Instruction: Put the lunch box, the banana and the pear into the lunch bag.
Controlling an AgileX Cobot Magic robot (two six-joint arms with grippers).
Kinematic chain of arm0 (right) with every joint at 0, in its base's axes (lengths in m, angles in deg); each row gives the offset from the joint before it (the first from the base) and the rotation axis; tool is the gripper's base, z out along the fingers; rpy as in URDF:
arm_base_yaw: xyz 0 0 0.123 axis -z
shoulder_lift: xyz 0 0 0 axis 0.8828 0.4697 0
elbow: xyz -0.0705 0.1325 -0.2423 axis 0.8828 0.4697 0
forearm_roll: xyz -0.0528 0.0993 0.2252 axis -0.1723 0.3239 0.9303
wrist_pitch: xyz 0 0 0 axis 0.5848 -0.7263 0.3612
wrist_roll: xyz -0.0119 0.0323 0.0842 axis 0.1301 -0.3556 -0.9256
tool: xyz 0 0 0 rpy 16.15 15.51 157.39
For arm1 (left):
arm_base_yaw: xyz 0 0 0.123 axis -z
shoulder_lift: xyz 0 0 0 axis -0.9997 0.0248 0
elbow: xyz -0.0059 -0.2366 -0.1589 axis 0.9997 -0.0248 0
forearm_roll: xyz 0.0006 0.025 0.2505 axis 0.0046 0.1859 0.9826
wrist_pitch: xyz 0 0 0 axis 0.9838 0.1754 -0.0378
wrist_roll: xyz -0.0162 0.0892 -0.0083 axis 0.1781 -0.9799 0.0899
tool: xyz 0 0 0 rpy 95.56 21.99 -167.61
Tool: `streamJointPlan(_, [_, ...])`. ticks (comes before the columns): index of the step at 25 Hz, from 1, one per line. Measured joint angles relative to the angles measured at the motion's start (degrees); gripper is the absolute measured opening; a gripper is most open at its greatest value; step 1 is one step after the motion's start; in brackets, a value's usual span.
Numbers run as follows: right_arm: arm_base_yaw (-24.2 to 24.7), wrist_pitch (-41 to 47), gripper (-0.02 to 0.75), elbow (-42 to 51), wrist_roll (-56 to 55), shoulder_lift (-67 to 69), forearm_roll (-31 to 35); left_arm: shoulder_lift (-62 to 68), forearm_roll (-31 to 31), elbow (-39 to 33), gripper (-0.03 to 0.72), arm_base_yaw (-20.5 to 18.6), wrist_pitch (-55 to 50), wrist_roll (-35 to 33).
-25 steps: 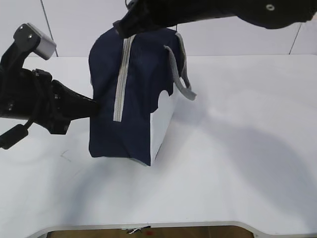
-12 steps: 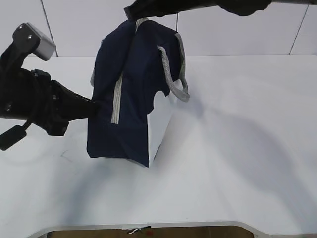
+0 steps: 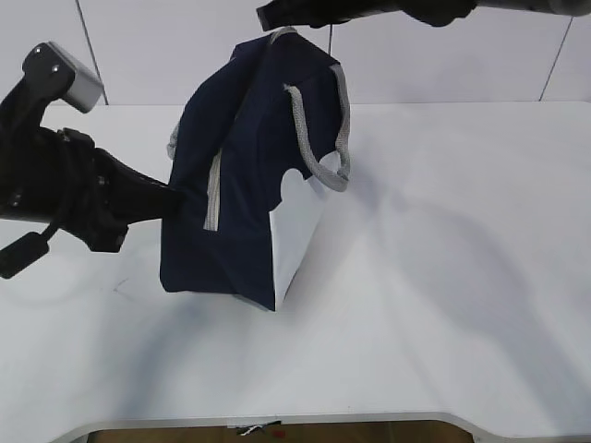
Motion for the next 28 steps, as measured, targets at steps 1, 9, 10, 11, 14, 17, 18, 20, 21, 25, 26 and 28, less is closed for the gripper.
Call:
streamJointPlan(1, [0.1,0.0,0.017,-0.1,0.0,0.3,0.0,0.0,0.0,0.0,-0.001,0.0,0.0,0.0])
streamJointPlan(9, [1.3,0.1,0.017,-1.2,-2.7,3.4,0.3,0.0,0.2,0.0,-0.001,0.0,0.0,0.4])
streamJointPlan(10, [1.3,0.2,0.017,-1.2,-2.7,3.5,0.6,0.0,0.4,0.0,-0.001,0.0,0.0,0.6])
streamJointPlan(11, [1.3,0.3,0.017,-1.2,-2.8,3.5,1.3,0.0,0.4,0.0,-0.001,0.0,-0.3,0.9])
streamJointPlan(14, [1.3,2.8,0.017,-1.2,-2.8,3.0,4.1,0.0,0.9,0.0,-0.001,0.0,-1.0,2.1])
streamJointPlan(17, [1.3,6.0,0.017,-1.2,-2.9,2.0,7.9,0.0,2.0,0.0,0.003,0.0,-1.2,5.2])
streamJointPlan(18, [1.3,6.7,0.017,-1.2,-2.9,1.8,9.4,0.0,2.3,0.0,0.010,0.0,-1.3,6.3])
streamJointPlan(20, [1.3,7.9,0.017,-1.2,-2.9,1.3,12.5,0.0,2.7,0.0,0.052,0.0,-1.9,7.9])
streamJointPlan(21, [1.3,8.5,0.017,-1.2,-2.8,1.1,13.8,-0.1,2.8,0.0,0.082,0.0,-2.4,8.7])
streamJointPlan(25, [1.3,10.9,0.017,-1.2,-1.0,1.0,20.0,-1.7,3.0,0.0,0.274,0.0,-3.1,11.7])
streamJointPlan(26, [1.3,11.4,0.017,-1.2,0.0,1.0,21.6,-2.4,3.1,0.0,0.318,0.0,-3.3,12.5])
streamJointPlan(28, [1.3,12.3,0.017,-1.2,2.1,1.0,24.0,-3.8,3.7,0.0,0.365,-0.1,-4.4,14.8])
